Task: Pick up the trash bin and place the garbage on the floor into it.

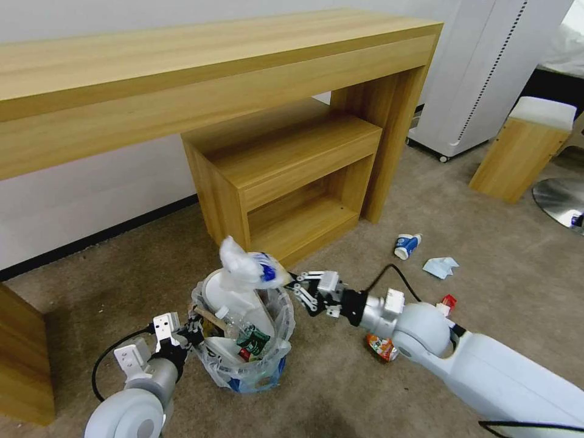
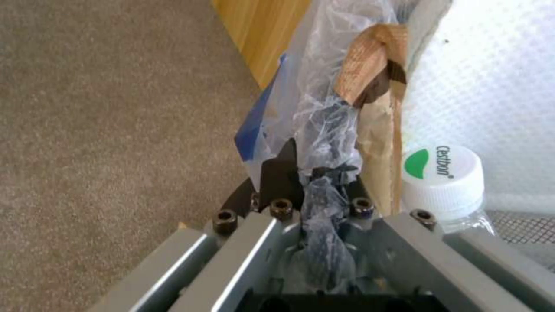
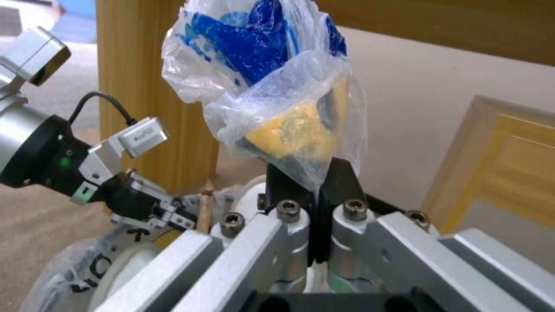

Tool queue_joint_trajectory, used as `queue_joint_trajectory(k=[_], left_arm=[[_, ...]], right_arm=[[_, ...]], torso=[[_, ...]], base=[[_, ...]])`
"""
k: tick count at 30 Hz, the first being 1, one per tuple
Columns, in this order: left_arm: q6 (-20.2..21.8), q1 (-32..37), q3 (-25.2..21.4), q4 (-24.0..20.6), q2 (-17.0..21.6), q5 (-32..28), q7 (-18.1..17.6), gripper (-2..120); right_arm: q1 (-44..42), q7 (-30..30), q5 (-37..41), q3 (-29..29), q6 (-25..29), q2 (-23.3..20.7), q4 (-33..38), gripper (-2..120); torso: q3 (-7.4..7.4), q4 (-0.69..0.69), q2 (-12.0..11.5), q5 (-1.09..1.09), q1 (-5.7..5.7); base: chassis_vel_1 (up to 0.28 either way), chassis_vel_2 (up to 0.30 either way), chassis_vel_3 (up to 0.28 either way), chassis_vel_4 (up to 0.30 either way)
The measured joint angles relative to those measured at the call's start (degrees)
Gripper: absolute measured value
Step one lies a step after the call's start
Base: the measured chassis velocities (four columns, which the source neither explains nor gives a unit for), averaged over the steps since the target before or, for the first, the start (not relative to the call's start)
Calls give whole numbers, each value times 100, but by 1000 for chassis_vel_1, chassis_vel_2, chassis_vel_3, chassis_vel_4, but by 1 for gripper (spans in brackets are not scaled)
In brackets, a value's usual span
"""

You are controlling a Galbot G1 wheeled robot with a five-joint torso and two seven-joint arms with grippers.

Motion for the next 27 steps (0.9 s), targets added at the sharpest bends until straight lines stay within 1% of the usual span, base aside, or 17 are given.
queue_joint_trajectory(k=[1, 2, 3, 5, 6, 9, 18, 27], left_arm=[[0, 0, 0, 0, 0, 0, 0, 1], [1, -6, 0, 0, -5, 0, 0, 1], [2, -14, 0, 0, -12, 0, 0, 1], [3, -15, -16, -1, -24, 0, 0, 1], [3, -15, -16, -1, -24, 0, 0, 1], [2, -1, -58, -32, -45, 0, 0, 1], [2, -29, -93, -51, -40, -47, -15, 1], [-7, -31, -147, -113, -22, -119, -24, 1]], right_arm=[[0, 0, 0, 0, 0, 0, 0, 0], [100, 54, 4, -129, -58, 7, 16, 0], [311, 189, 42, -429, -187, 41, 56, 0], [551, 321, 64, -804, -316, 122, 74, 0], [551, 321, 64, -804, -316, 122, 74, 0], [789, 413, 67, -1194, -420, 262, 12, 0], [990, 473, 69, -1673, -538, 320, -69, 0], [974, 526, 48, -1810, -572, 300, -200, 0]], torso=[[0, 0, 0, 0, 0], [0, 0, 0, -1, 0], [0, -1, 0, 0, 0], [0, -1, 0, 0, 0], [0, -1, 0, 0, 0], [0, 0, 0, 0, 0], [-1, -1, 0, 0, 0], [-1, -1, 0, 1, 0]], base=[[0, 0, 0, 0], [0, 0, 0, 0], [0, 0, 0, 0], [0, 0, 0, 0], [0, 0, 0, 0], [0, 0, 0, 0], [0, 0, 0, 0], [0, 0, 0, 0]])
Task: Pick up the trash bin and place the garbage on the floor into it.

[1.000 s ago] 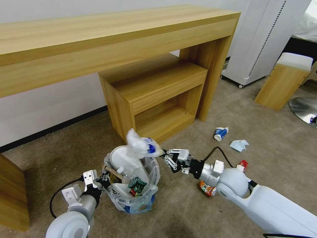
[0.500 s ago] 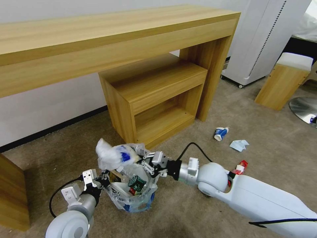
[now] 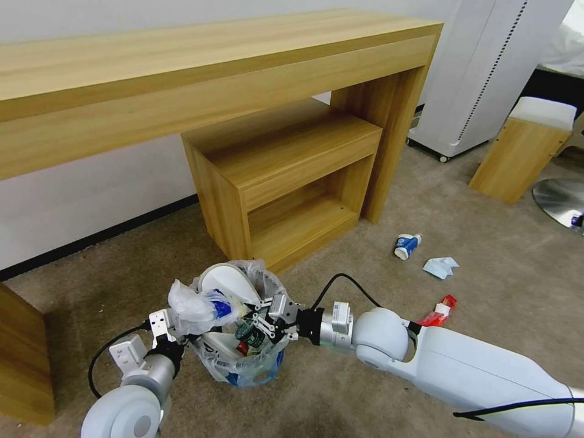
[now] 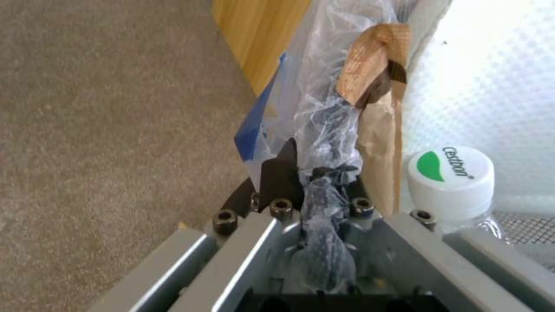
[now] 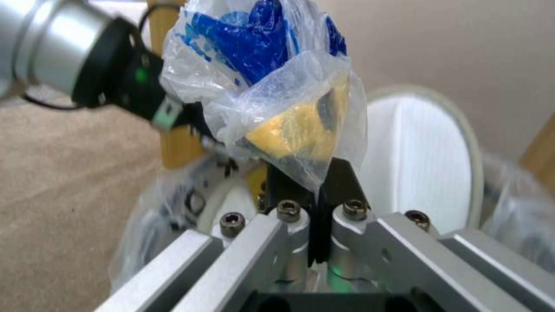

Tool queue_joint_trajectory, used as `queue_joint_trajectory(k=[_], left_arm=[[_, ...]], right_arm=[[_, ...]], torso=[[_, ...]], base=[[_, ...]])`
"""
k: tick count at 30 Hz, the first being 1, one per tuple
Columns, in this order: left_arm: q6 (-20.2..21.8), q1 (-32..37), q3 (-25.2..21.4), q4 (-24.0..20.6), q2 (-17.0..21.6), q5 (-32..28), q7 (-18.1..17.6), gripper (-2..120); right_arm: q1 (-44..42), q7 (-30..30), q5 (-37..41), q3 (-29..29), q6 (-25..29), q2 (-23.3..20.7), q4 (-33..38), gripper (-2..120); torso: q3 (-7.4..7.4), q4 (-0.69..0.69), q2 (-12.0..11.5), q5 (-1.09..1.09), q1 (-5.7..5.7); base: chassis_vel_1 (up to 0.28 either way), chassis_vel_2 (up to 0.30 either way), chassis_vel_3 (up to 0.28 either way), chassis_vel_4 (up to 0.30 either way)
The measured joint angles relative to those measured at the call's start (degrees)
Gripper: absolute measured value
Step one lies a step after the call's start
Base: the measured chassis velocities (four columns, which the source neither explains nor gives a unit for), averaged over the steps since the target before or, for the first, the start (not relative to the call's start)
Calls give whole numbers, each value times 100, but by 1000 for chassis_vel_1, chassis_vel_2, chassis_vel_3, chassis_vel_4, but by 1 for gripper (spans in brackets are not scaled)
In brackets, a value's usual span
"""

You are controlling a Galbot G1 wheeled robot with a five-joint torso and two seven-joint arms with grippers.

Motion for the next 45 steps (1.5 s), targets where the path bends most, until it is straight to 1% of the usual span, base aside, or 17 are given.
queue_joint_trajectory(k=[6, 16, 19, 38, 41, 43, 44, 45], left_arm=[[-4, 19, -39, -85, 16, -49, -6, 1], [-28, 23, -110, -75, 49, -75, -15, 1], [-29, 34, -108, -141, 41, -90, -19, 1], [6, 140, -40, -404, -10, -65, -29, 1], [11, 163, -18, -447, -24, -53, -30, 1], [13, 176, -11, -479, -30, -46, -30, 1], [13, 176, -11, -479, -30, -46, -30, 1], [14, 180, -11, -484, -28, -45, -30, 1]], right_arm=[[-50, 12, -67, -15, 30, -45, -93, 0], [-177, -26, -113, 147, 48, -169, -79, 0], [-247, -24, -163, 154, 50, -217, -111, 0], [-265, 103, -223, 39, 0, -130, -213, 0], [-278, 127, -235, 28, -9, -111, -231, 3], [-282, 127, -246, 27, -15, -106, -241, 14], [-282, 127, -246, 27, -15, -106, -241, 14], [-282, 121, -246, 28, -19, -108, -241, 18]], torso=[[0, 0, 0, 1, 0], [0, 0, 0, 0, 0], [0, 0, 0, 0, 0], [0, 1, 0, 0, 0], [0, 0, 0, 0, 0], [0, 0, 0, 1, 0], [0, 0, 0, 1, 0], [0, 0, 0, 1, 0]], base=[[0, 0, 0, 0], [0, 0, 0, 0], [0, 0, 0, 0], [0, 0, 0, 0], [0, 0, 0, 0], [0, 0, 0, 0], [0, 0, 0, 0], [0, 0, 0, 0]])
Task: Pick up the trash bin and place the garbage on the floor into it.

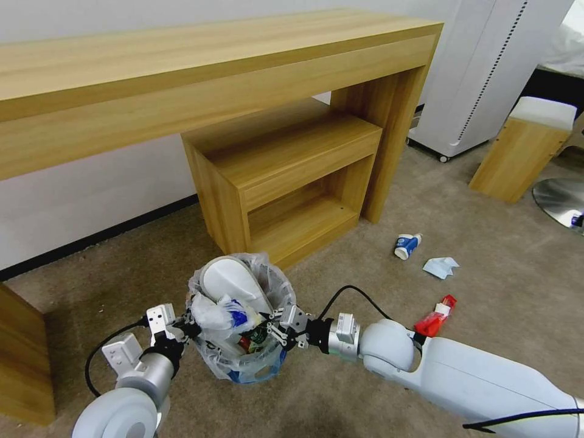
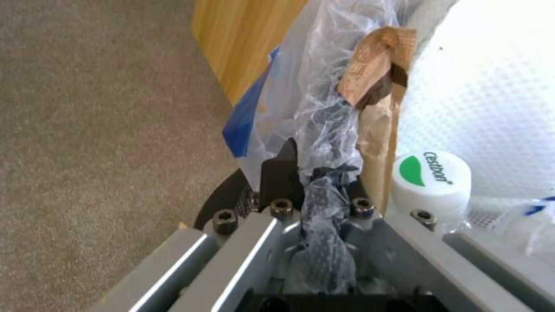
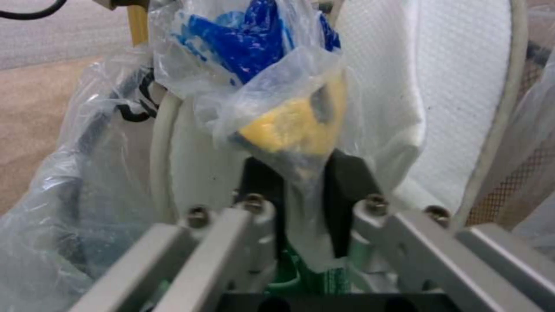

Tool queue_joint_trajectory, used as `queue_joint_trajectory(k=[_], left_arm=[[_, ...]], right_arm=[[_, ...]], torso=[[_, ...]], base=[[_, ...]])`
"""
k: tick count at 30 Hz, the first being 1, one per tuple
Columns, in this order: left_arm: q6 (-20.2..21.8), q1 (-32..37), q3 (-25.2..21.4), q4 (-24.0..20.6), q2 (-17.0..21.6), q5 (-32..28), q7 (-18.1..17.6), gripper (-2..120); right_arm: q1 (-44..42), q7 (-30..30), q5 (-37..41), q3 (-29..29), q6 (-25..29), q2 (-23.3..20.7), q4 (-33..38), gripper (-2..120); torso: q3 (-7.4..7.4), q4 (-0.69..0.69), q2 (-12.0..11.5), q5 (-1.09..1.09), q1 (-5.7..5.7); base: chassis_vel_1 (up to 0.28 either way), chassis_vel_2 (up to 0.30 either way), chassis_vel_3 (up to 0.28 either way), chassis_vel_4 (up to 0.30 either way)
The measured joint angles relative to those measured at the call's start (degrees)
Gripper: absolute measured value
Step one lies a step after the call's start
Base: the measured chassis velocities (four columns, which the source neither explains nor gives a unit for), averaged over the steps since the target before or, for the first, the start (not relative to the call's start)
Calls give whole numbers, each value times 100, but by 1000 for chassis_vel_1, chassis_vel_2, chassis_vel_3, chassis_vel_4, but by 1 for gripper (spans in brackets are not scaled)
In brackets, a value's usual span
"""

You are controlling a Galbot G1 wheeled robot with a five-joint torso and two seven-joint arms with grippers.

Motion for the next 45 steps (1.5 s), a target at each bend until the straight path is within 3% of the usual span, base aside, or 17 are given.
queue_joint_trajectory(k=[3, 5, 11, 13, 22, 37, 45], left_arm=[[1, 3, 0, -3, 5, -1, 1, 1], [2, 3, 0, -3, 6, 0, 1, 1], [6, -1, 4, -3, 4, -1, 3, 1], [9, 3, 9, -1, 0, -1, 4, 1], [8, -25, -9, 121, 12, -56, 11, 1], [8, -110, -49, 385, 16, -143, -42, 1], [-2, -107, -57, 431, -1, -119, -41, 1]], right_arm=[[-2, -49, 5, 41, -9, -12, 8, 32], [-5, -64, 8, 55, -12, -15, 13, 34], [-30, -123, 21, 108, -13, -24, 20, 54], [-65, -174, 22, 154, -9, -41, 14, 67], [-115, -266, 51, 302, 26, -85, 60, 97], [-214, -290, 252, 526, 85, -158, 328, 100], [-311, 25, 550, 735, 224, 53, 574, 100]], torso=[[0, 0, 0, 0, 0], [0, 0, 0, 0, 0], [0, 0, 0, 0, 0], [0, 0, 0, 0, 0], [1, 0, 0, 0, 0], [1, 0, 0, 0, 0], [0, 0, 0, -1, 0]], base=[[0, 0, 0, 0], [0, 0, 0, 0], [0, 0, 0, 0], [0, 0, 0, 0], [0, 0, 0, 0], [0, 0, 0, 0], [0, 0, 0, 0]])
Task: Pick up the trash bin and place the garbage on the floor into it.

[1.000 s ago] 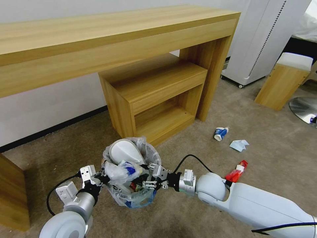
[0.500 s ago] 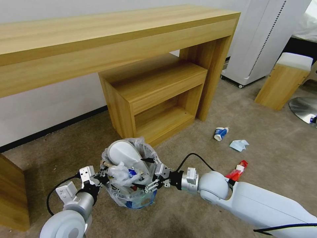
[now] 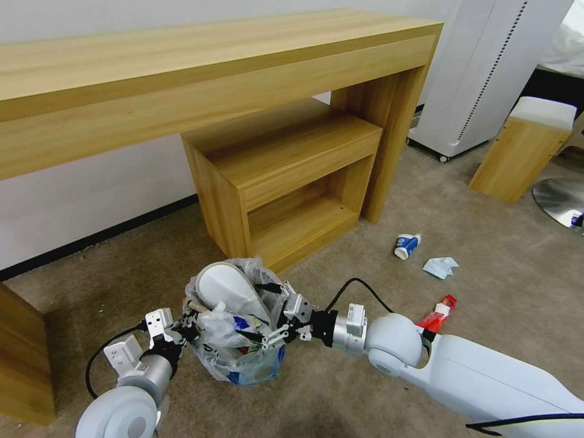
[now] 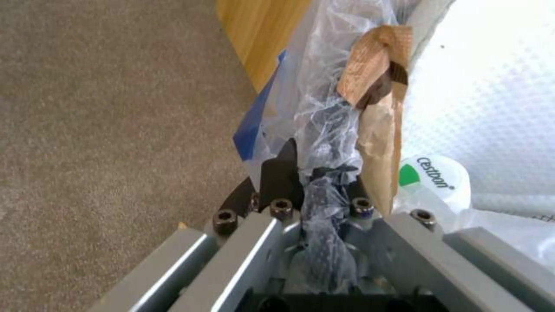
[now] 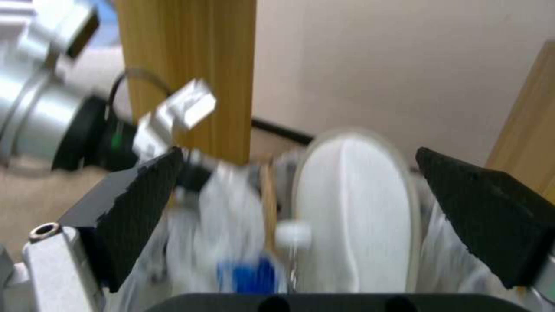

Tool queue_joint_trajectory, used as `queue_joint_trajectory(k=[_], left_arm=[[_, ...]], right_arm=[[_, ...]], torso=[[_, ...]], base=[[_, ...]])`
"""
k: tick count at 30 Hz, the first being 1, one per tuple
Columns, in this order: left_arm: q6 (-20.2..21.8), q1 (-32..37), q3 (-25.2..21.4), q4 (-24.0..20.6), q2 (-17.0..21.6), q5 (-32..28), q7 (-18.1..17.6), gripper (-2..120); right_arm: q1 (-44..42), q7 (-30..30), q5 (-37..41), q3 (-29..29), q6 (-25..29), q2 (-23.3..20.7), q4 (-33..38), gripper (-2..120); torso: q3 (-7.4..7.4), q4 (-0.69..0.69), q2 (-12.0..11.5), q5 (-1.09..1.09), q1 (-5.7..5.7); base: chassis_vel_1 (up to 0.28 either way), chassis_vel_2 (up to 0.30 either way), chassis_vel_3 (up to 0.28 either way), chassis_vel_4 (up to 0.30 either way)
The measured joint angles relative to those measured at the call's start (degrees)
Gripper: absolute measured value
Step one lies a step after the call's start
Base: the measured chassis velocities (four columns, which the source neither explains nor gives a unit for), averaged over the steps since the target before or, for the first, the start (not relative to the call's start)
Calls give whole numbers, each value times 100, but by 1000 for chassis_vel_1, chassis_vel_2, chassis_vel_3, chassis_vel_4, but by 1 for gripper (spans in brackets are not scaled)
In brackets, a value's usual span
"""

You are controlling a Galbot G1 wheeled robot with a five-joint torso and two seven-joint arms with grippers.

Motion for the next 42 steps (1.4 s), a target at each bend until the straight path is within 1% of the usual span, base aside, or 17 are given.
queue_joint_trajectory(k=[9, 11, 15, 17, 18, 22, 23, 26, 27, 30, 31, 34, 35, 37, 38, 40, 42], left_arm=[[-20, 26, -11, -3, -21, 34, 15, 1], [-23, 32, -11, -3, -32, 45, 20, 1], [-26, 36, -14, -3, -33, 51, 23, 1], [-27, 36, -26, -18, -27, 51, 23, 1], [-27, 36, -26, -18, -27, 51, 23, 1], [-40, 28, -48, -24, -6, 40, 24, 1], [-40, 28, -48, -24, -6, 40, 24, 1], [-46, 19, -49, -24, -6, 35, 28, 1], [-46, 19, -49, -24, -6, 35, 28, 1], [-50, 11, -49, -24, -2, 26, 32, 1], [-50, 11, -49, -24, -2, 26, 32, 1], [-55, 10, -71, -33, 20, 14, 33, 1], [-55, 10, -71, -33, 20, 14, 33, 1], [-65, 11, -89, -41, 33, 11, 36, 1], [-65, 11, -89, -41, 33, 11, 36, 1], [-73, 11, -105, -52, 57, 2, 40, 1], [-81, 11, -110, -56, 64, -5, 42, 1]], right_arm=[[-76, 337, 391, 312, 179, 240, 147, 100], [-126, 507, 479, 488, 195, 281, 199, 100], [-189, 699, 544, 692, 150, 286, 233, 100], [-286, 919, 563, 939, 40, 252, 257, 100], [-286, 919, 563, 939, 40, 252, 257, 100], [-581, 1270, 590, 1480, -69, 100, 206, 100], [-581, 1270, 590, 1480, -69, 100, 206, 100], [-921, 1421, 590, 1900, -105, -18, 175, 100], [-921, 1421, 590, 1900, -105, -18, 175, 100], [-1264, 1541, 593, 2347, -244, -158, 177, 100], [-1264, 1541, 593, 2347, -244, -158, 177, 100], [-1523, 1725, 587, 2733, -465, -424, 139, 100], [-1523, 1725, 587, 2733, -465, -424, 139, 100], [-1721, 1814, 573, 2996, -576, -631, 70, 100], [-1721, 1814, 573, 2996, -576, -631, 70, 100], [-1974, 1881, 529, 3289, -747, -869, 7, 100], [-2080, 1925, 521, 3402, -834, -953, -3, 100]], torso=[[0, 0, 0, 0, 0], [0, 0, 0, 0, 0], [0, 0, 0, 0, 0], [0, 0, 0, 0, 0], [0, 0, 0, 0, 0], [0, 0, 0, 1, 0], [0, 0, 0, 1, 0], [0, 0, 0, 1, 0], [0, 0, 0, 1, 0], [0, 0, 0, 3, 0], [0, 0, 0, 3, 0], [0, 0, 0, 2, 0], [0, 0, 0, 2, 0], [0, 0, 0, 2, 0], [0, 0, 0, 2, 0], [0, -1, 0, 2, 0], [0, 0, 0, 1, 0]], base=[[0, 0, 0, 0], [0, 0, 0, 0], [0, 0, 0, 0], [0, 0, 0, 0], [0, 0, 0, 0], [0, 0, 0, 0], [0, 0, 0, 0], [0, 0, 0, 0], [0, 0, 0, 0], [0, 0, 0, 0], [0, 0, 0, 0], [0, 0, 0, 0], [0, 0, 0, 0], [0, 0, 0, 0], [0, 0, 0, 0], [0, 0, 0, 0], [0, 0, 0, 0]])
